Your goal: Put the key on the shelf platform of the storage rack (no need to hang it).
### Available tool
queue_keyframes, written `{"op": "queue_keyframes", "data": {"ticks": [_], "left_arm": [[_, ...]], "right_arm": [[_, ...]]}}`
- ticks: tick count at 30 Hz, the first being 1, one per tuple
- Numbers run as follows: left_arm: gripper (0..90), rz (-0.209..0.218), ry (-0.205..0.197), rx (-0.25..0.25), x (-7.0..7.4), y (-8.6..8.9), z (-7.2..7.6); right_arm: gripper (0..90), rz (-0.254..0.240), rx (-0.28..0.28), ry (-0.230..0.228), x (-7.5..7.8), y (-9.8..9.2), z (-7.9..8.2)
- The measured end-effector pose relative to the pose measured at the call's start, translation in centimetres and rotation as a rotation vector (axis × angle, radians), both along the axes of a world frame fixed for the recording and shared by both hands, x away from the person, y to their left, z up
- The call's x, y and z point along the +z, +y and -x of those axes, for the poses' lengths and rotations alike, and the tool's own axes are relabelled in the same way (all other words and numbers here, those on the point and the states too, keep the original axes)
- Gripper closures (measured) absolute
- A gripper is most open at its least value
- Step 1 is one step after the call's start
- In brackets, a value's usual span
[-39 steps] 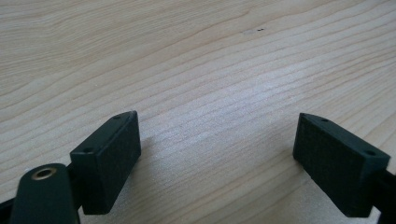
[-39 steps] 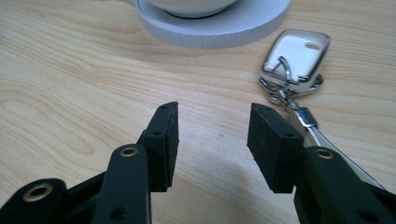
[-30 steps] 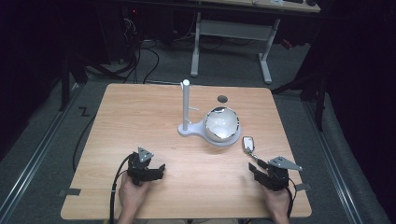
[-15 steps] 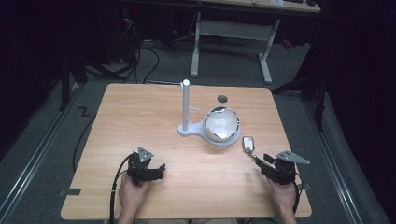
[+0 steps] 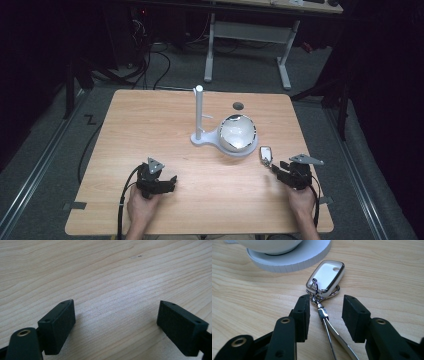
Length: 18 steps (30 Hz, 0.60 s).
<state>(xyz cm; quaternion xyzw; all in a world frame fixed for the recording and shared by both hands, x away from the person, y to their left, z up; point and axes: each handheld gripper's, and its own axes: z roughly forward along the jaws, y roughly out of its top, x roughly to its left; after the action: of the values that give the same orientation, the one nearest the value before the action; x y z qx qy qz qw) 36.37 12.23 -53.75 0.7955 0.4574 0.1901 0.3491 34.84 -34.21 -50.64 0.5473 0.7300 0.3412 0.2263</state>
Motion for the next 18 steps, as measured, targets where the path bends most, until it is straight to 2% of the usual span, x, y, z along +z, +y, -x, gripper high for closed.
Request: {"op": "queue_keyframes", "data": {"ticks": [8,12,18], "left_arm": [[15.7,0.0,0.0,0.001,0.0,0.0,0.0],[15.6,0.0,0.0,0.001,0.0,0.0,0.0],[15.7,-0.001,-0.001,0.001,0.0,0.0,0.0]], "right_arm": [[64.2,0.032,0.006,0.058,-1.2,0.1,-1.2],[67.7,0.036,0.02,0.067,-1.4,0.3,-1.3],[75.8,0.068,0.041,0.077,-1.5,0.4,-1.2]]}}
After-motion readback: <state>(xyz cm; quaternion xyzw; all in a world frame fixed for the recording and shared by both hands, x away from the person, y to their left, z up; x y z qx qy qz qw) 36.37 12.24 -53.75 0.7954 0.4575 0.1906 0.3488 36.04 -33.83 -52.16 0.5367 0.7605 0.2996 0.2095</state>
